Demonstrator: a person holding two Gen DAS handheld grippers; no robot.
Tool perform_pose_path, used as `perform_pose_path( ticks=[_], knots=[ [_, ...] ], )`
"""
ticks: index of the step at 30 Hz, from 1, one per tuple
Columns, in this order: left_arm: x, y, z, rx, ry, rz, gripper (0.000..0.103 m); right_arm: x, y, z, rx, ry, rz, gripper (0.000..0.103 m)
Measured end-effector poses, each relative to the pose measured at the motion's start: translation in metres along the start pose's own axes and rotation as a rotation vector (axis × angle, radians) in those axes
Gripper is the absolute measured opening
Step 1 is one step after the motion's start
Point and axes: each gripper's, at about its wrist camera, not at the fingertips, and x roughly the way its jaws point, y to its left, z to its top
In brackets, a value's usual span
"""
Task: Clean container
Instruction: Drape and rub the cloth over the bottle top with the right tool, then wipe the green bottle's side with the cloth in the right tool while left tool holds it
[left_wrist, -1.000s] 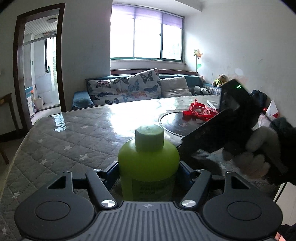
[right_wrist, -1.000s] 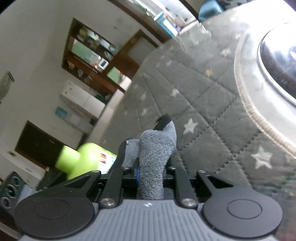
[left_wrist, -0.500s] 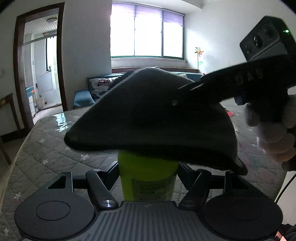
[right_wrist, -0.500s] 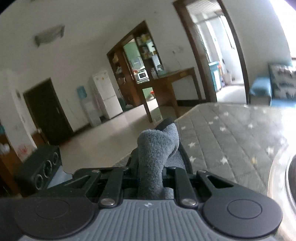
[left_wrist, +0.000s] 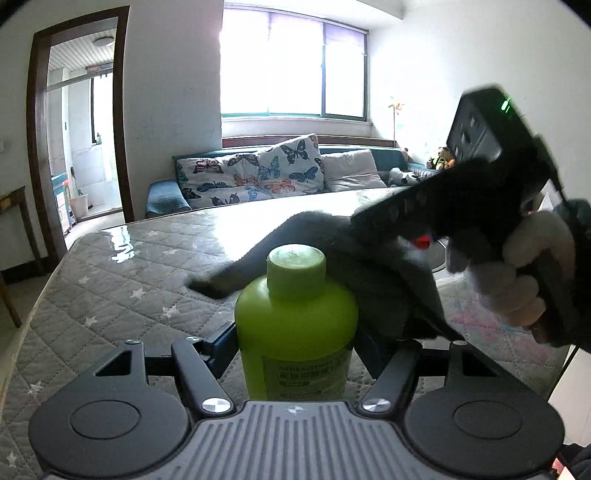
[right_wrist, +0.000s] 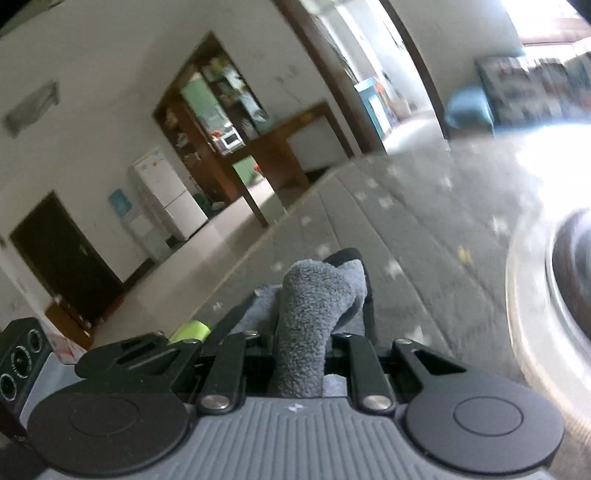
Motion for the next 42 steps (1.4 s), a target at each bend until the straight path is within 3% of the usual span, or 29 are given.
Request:
perform_pose_path(
  ticks=[6, 11, 14, 19, 22, 30, 35, 36, 38, 42],
  knots=[
    [0.0, 0.005, 0.003, 0.001, 0.002, -0.003, 0.071, 0.014, -0.046, -0.02, 0.161, 0.072, 0.058, 0.015],
    [-0.003, 0.003, 0.003, 0.027, 0.008, 0.009, 0.071, 0.015, -0.053, -0.031, 0.119, 0.127, 0.029, 0.015],
    [-0.004, 0.004, 0.002, 0.026, 0.012, 0.01, 0.071, 0.008, -0.043, -0.024, 0.088, 0.105, 0.023, 0.015],
    [-0.004, 0.004, -0.001, 0.032, 0.011, 0.012, 0.071, -0.009, -0.033, 0.001, 0.115, -0.009, 0.166, 0.015],
    [-0.003, 0.003, -0.001, 0.034, 0.011, 0.012, 0.071, 0.004, -0.028, 0.013, 0.096, 0.01, 0.203, 0.015],
    [-0.005, 0.003, -0.002, 0.019, 0.011, 0.009, 0.072, 0.036, -0.052, 0.003, 0.191, 0.097, 0.161, 0.015],
    [0.003, 0.002, 0.001, -0.007, 0.023, 0.024, 0.073, 0.029, -0.054, -0.013, 0.124, 0.156, 0.069, 0.015],
    [0.005, 0.002, 0.001, -0.014, 0.027, 0.027, 0.077, 0.024, -0.054, -0.019, 0.115, 0.163, 0.064, 0.015],
    [0.01, 0.002, 0.002, -0.037, 0.036, 0.034, 0.081, 0.015, -0.053, -0.022, 0.115, 0.154, 0.054, 0.015],
    [0.016, -0.001, 0.006, -0.057, 0.023, 0.044, 0.079, -0.003, -0.05, -0.025, 0.088, 0.116, 0.0, 0.015]
  ],
)
